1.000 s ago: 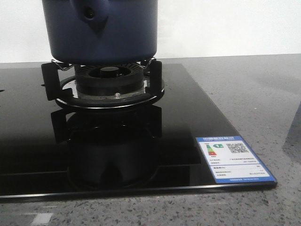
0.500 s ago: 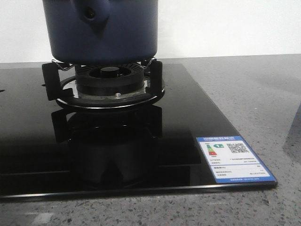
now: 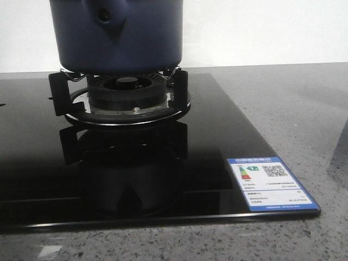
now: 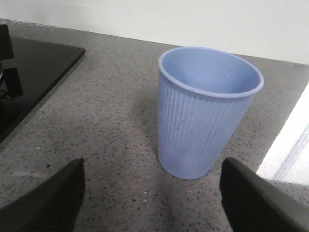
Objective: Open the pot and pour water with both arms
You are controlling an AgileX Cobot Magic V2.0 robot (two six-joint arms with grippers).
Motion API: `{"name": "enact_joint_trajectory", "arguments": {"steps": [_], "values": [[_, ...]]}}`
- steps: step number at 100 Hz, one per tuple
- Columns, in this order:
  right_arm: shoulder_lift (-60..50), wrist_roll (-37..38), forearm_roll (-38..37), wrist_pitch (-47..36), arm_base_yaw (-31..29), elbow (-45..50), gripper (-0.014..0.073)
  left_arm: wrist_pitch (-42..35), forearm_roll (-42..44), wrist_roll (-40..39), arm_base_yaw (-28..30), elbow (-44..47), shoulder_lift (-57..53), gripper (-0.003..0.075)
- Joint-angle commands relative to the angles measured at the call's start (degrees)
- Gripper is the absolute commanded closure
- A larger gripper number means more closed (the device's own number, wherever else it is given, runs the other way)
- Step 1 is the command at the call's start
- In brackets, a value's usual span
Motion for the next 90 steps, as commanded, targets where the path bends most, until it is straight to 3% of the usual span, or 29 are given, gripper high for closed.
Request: {"name": "enact_joint_trajectory", "arguments": {"steps": [1, 20, 43, 90], "values": [[3.3, 0.13, 1.01, -7.4, -2.18, -1.55, 0.0069, -1.14, -4.01, -0.2, 0.19, -2.34, -1.48, 0.0352], [6.49, 0.13, 2.14, -11.72, -8.37, -1.55, 0.0069, -1.23, -4.01, -0.2, 0.07, -2.34, -1.48, 0.0352], [10.81, 0.75, 2.68, -15.75, -8.5, -1.55, 0.0069, -1.23, -4.01, -0.2, 0.07, -2.34, -1.26, 0.0352], [27.72, 3.34, 4.48, -32.67, -8.5, -2.31, 0.0069, -1.23, -4.01, -0.2, 0.07, -2.34, -1.26, 0.0352]]}}
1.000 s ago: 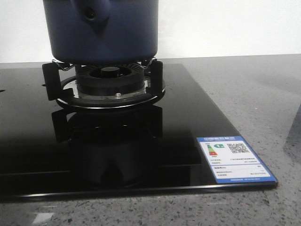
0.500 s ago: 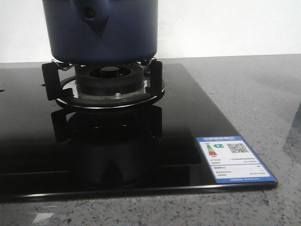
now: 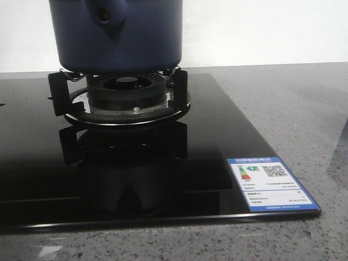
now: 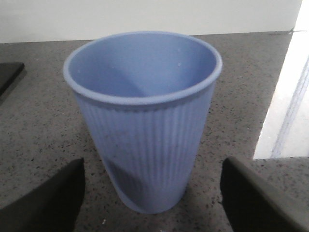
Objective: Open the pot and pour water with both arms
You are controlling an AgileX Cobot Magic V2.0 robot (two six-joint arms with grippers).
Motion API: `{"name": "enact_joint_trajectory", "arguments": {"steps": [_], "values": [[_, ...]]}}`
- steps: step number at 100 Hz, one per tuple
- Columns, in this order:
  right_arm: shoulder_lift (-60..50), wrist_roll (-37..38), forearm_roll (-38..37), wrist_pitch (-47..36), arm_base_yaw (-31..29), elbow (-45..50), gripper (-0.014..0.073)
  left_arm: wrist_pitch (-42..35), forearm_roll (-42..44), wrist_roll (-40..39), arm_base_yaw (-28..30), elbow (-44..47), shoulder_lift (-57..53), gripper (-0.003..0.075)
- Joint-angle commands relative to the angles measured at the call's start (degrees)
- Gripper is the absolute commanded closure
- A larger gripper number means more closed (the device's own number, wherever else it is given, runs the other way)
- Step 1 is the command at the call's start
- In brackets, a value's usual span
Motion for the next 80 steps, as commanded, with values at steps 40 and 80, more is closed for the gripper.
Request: {"name": "enact_joint_trajectory", "arguments": {"steps": [40, 80], "values": [[18.08, 0.49, -0.95, -23.88, -0.34, -4.91, 0.0069, -1.23, -4.13, -0.2, 0.02, -2.34, -1.26, 0.0352], [24.98, 0.49, -0.94, -28.35, -0.34, -6.32, 0.0069, -1.23, -4.13, -0.2, 0.02, -2.34, -1.26, 0.0352]]}}
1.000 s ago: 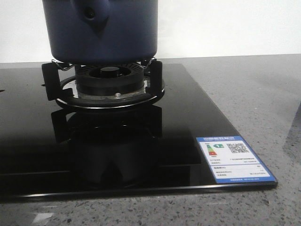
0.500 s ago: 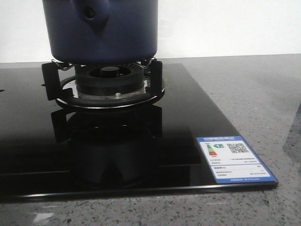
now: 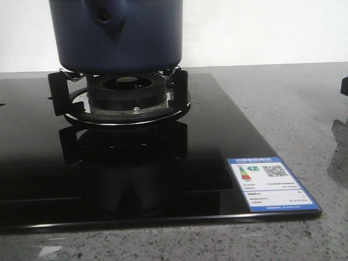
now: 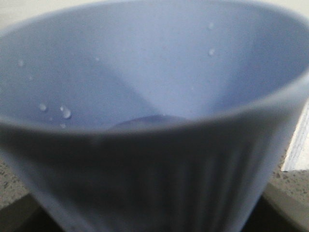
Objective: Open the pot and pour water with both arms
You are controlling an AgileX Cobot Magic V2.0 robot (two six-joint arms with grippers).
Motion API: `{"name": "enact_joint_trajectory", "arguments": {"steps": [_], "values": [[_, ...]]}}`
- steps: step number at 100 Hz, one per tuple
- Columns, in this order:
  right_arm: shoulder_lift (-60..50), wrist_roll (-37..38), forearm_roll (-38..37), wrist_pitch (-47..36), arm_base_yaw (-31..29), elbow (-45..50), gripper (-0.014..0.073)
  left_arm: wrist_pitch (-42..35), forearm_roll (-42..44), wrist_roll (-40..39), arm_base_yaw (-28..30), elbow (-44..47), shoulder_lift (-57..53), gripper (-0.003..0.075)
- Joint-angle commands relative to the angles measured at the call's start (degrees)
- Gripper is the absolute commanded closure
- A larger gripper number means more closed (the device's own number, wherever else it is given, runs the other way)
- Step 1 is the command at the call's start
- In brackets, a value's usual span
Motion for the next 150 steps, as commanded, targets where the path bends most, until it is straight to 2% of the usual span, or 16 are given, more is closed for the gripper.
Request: {"name": "enact_joint_trajectory", "arguments": {"steps": [1, 7, 19, 27, 48, 64, 90, 105, 150], "values": [[-1.03, -0.05, -0.47, -5.72, -0.34, -1.27, 0.0071, -1.23, -4.13, -0.2, 0.02, -2.34, -1.26, 0.0352], [-1.03, -0.05, -0.47, -6.14, -0.34, -1.27, 0.0099, -1.23, -4.13, -0.2, 0.02, -2.34, -1.26, 0.0352], [-1.15, -0.05, -0.47, -6.52, -0.34, -1.27, 0.0251, -1.23, -4.13, -0.2, 0.02, -2.34, -1.26, 0.0352], [-1.49, -0.05, -0.77, -6.67, -0.34, -1.27, 0.0309, -1.27, -4.13, -0.2, 0.02, -2.34, -1.26, 0.0352], [-6.79, -0.05, -3.12, -4.82, -0.34, -1.38, 0.0309, -1.36, -4.13, -0.2, 0.02, -2.34, -1.26, 0.0352], [-13.69, 0.08, -6.91, 5.16, 0.56, -3.38, 0.0309, -2.08, -4.13, -0.2, 0.02, -2.23, -1.26, 0.0352], [-21.72, 0.08, -8.43, 22.7, 8.41, -13.94, 0.0309, -2.88, -3.8, -0.2, 0.02, -2.01, -0.92, 0.0352], [-21.19, 0.08, -10.66, 32.8, 14.0, -22.77, 0.0309, -2.88, -3.76, -0.2, 0.02, -2.01, -0.28, 0.0352], [-11.88, 0.08, -25.59, 52.38, 27.07, -44.38, 0.0309, -4.11, -3.76, -0.2, 0.02, -2.01, -0.07, 0.0352]]}}
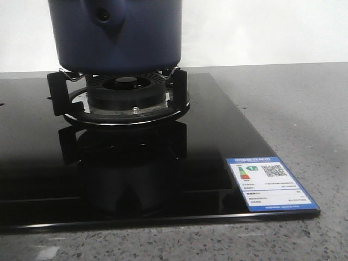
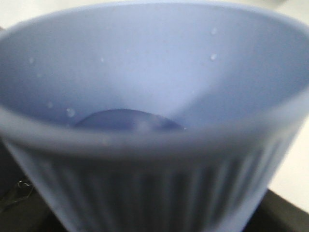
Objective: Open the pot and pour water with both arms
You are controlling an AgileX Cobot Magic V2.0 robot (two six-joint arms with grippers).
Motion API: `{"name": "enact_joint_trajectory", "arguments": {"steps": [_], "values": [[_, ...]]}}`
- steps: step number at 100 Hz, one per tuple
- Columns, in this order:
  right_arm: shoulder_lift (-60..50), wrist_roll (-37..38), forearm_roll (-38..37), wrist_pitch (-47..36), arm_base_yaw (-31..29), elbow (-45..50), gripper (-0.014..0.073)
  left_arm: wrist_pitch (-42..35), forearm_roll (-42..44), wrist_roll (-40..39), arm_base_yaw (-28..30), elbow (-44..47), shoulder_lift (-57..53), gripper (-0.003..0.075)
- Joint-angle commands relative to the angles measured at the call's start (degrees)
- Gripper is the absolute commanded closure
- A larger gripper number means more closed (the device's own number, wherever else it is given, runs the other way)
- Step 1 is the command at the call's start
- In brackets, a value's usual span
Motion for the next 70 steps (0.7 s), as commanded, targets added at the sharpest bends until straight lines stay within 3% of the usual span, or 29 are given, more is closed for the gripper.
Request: {"name": "enact_joint_trajectory", "arguments": {"steps": [1, 41, 53, 70], "values": [[0.61, 0.08, -4.31, -0.38, 2.13, -5.98, 0.0309, -1.34, -3.88, -0.2, 0.02, -2.01, -1.3, 0.0352], [10.2, 0.08, -25.92, 13.78, 10.67, -18.99, 0.0309, -1.34, -3.88, -0.2, 0.02, -2.01, -1.3, 0.0352], [11.88, 0.08, -35.99, 14.94, 12.25, -19.56, 0.0309, -1.43, -3.88, -0.2, 0.02, -2.01, -1.3, 0.0352], [12.99, 0.08, -43.22, 15.0, 13.07, -19.56, 0.0309, -1.43, -3.88, -0.2, 0.02, -2.01, -1.3, 0.0352]]}}
